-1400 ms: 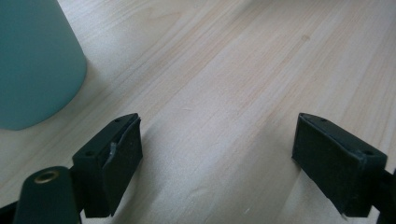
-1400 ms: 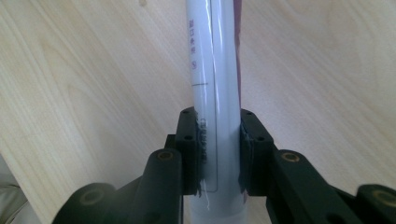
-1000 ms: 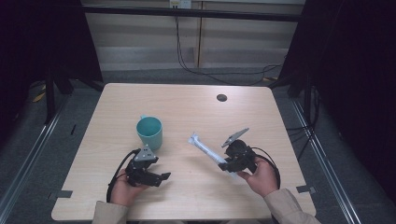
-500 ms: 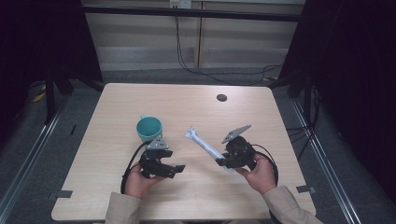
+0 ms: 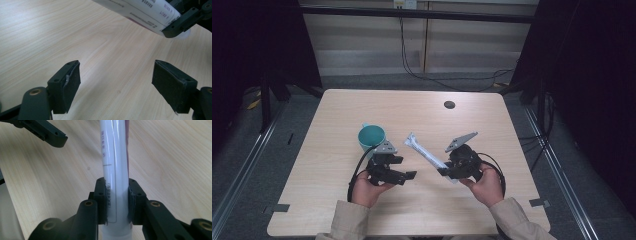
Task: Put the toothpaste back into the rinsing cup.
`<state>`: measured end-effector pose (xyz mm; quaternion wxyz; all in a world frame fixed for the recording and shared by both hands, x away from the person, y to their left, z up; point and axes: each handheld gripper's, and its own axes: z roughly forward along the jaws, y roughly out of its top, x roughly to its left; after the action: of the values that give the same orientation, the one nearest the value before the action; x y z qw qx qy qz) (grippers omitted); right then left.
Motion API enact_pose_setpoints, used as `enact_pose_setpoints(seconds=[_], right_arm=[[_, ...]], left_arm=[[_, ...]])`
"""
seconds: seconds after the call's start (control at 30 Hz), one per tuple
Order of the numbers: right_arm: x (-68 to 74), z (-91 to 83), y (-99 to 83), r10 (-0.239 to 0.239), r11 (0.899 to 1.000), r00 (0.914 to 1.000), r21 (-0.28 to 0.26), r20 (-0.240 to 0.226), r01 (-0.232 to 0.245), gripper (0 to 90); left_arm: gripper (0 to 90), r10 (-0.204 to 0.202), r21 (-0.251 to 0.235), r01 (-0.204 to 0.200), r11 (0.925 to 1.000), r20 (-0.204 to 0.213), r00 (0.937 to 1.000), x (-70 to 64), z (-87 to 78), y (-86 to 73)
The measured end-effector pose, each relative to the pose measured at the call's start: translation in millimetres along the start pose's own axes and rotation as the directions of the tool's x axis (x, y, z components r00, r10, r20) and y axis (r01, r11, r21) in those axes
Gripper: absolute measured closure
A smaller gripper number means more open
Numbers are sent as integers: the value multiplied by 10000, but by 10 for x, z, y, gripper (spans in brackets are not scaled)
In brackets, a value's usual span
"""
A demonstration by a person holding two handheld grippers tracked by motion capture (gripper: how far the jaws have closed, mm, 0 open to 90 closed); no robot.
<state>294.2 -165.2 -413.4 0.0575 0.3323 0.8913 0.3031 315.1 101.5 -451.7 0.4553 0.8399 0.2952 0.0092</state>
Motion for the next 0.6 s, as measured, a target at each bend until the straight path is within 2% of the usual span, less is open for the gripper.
enact_pose_setpoints(seconds=[0.13, 0.33, 0.6], right_arm=[[30, 8, 9, -82, 9999, 10000, -141, 31, 83, 732], [72, 38, 8, -162, 9999, 9999, 33, -13, 162, 732], [90, 19, 20, -187, 9997, 9998, -169, -54, 186, 732]], left_arm=[[228, 18, 6, -18, 10000, 46, 10000, -8, 10, 3], [236, -141, -262, 148, 9995, 247, 9996, -6, -2, 42], [241, -330, -478, 357, 9982, 550, 9979, -8, 14, 82]])
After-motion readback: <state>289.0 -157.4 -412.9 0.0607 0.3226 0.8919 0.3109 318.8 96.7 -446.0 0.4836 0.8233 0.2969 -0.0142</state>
